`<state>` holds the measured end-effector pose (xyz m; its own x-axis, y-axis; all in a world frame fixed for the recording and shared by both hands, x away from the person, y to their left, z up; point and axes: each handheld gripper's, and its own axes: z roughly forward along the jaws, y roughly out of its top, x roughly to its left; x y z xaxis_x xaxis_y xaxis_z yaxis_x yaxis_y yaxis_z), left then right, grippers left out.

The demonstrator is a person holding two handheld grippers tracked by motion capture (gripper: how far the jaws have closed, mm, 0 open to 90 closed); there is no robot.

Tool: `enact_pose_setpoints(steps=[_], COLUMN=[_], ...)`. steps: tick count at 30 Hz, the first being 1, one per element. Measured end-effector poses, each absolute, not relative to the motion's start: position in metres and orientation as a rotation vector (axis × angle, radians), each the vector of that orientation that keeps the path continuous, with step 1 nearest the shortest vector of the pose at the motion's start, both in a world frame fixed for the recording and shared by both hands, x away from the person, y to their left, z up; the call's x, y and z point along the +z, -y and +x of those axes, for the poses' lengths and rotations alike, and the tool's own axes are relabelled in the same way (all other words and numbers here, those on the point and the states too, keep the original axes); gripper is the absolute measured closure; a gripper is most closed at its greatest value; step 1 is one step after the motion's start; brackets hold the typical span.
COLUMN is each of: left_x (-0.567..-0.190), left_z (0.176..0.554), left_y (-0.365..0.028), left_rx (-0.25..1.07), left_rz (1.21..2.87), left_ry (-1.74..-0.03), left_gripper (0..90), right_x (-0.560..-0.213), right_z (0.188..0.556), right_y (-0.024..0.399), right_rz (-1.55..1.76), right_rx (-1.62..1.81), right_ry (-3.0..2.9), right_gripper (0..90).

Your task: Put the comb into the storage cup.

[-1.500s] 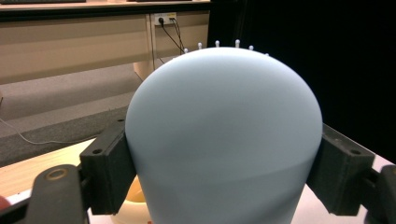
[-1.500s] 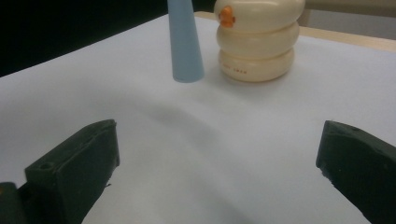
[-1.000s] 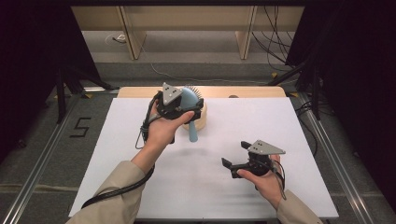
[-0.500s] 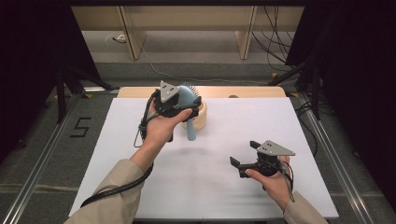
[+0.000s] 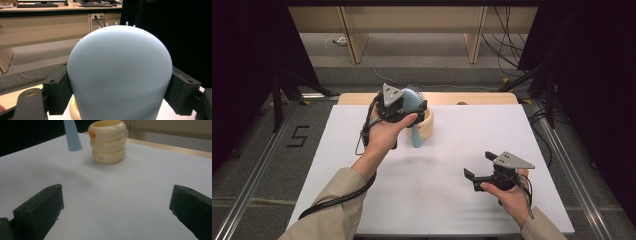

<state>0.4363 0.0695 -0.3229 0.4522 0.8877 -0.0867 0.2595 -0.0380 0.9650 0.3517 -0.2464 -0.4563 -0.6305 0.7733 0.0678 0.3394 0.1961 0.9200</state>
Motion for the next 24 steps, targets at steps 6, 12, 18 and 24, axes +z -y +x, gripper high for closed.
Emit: enact_pose_setpoints(steps=[6,12,18,24], left_x=[-0.321,-0.321,-0.321,-0.320], left_z=[0.438,0.439,0.440,0.441], left_y=[-0.070,-0.070,-0.070,-0.071], left_rx=[0.696,0.703,0.721,0.748], left_rz=[1.555,1.542,1.519,1.489], left_ry=[-1.036,-1.038,-1.039,-1.041], left_gripper=[19.3,19.3,19.3,19.4], right_x=[-0.457,-0.457,-0.457,-0.457], right_z=[0.350,0.349,0.348,0.347], right_y=[0.250,0.253,0.255,0.258], right_rz=[1.048,1.049,1.051,1.060], right_rx=[1.426,1.426,1.429,1.433], right_ry=[-2.054,-2.050,-2.047,-2.041], right_gripper=[0.2,0.2,0.2,0.2])
